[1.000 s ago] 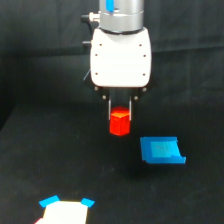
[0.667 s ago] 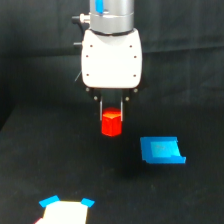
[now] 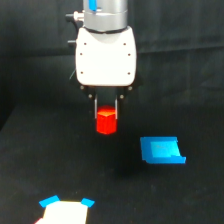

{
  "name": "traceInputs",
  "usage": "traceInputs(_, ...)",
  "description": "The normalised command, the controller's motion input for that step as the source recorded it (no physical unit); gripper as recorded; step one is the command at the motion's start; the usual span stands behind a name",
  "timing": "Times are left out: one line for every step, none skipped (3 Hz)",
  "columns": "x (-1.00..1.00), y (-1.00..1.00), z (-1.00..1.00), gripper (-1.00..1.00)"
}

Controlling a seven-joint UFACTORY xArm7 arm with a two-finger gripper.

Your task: Pick up the red object from the table

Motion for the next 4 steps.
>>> traceInputs(0.77,-0.59,0.31,-0.95)
traceInputs(-0.32,-0.73,0.4,-0.54)
traceInputs(-0.74,-0.8,-0.25,-1.0)
traceInputs(-0.46,-0.88,0.14,-0.92)
